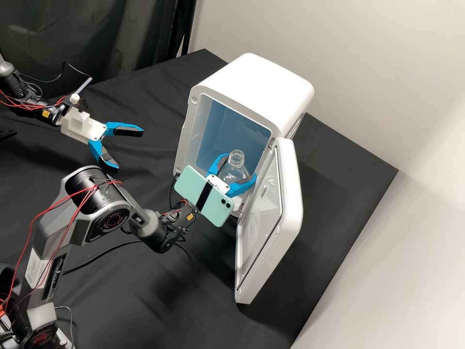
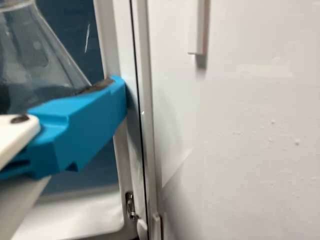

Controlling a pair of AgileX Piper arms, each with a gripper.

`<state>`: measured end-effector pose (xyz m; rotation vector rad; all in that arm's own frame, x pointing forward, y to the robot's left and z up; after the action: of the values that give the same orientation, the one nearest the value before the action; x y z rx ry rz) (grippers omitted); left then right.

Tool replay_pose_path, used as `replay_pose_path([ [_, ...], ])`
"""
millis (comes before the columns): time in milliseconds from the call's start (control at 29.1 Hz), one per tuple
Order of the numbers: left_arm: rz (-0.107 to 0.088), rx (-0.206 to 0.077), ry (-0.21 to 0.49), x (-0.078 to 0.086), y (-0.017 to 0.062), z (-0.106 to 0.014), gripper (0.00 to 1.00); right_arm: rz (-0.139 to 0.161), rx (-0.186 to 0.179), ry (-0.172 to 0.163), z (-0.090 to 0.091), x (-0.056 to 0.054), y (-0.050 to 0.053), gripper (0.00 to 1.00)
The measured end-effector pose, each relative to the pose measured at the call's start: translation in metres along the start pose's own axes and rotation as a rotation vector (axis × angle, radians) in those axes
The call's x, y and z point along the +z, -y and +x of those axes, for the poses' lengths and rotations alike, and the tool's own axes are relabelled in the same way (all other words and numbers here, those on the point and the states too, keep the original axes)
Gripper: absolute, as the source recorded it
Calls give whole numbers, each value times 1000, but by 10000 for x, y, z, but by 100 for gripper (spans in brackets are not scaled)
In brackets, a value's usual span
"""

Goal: Place the flask in the incubator

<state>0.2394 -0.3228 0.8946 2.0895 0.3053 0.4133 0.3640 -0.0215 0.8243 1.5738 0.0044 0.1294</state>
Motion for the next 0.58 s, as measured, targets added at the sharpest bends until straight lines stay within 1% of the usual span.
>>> replay_pose_path([
  [69, 1, 0, -2, -8, -1, -1, 100, 16, 16, -4, 17, 1, 32, 0],
  [206, 2, 0, -3, -14, -2, -3, 100, 38, 47, 2, 74, 37, 101, 0],
  [275, 2, 0, -3, -14, -2, -3, 100, 55, 71, 14, 105, 42, 135, 0],
  [343, 2, 0, -3, -14, -2, -3, 100, 65, 83, 21, 113, 23, 148, 0],
  [378, 2, 0, -3, -14, -2, -3, 100, 69, 87, 20, 122, 7, 156, 0],
  [481, 2, 0, -3, -14, -2, -3, 100, 85, 96, 38, 124, -45, 154, 0],
  [549, 2, 0, -3, -14, -2, -3, 100, 93, 92, 49, 125, -97, 133, 0],
  [584, 2, 0, -3, -14, -2, -3, 100, 95, 81, 53, 125, -124, 132, 0],
])
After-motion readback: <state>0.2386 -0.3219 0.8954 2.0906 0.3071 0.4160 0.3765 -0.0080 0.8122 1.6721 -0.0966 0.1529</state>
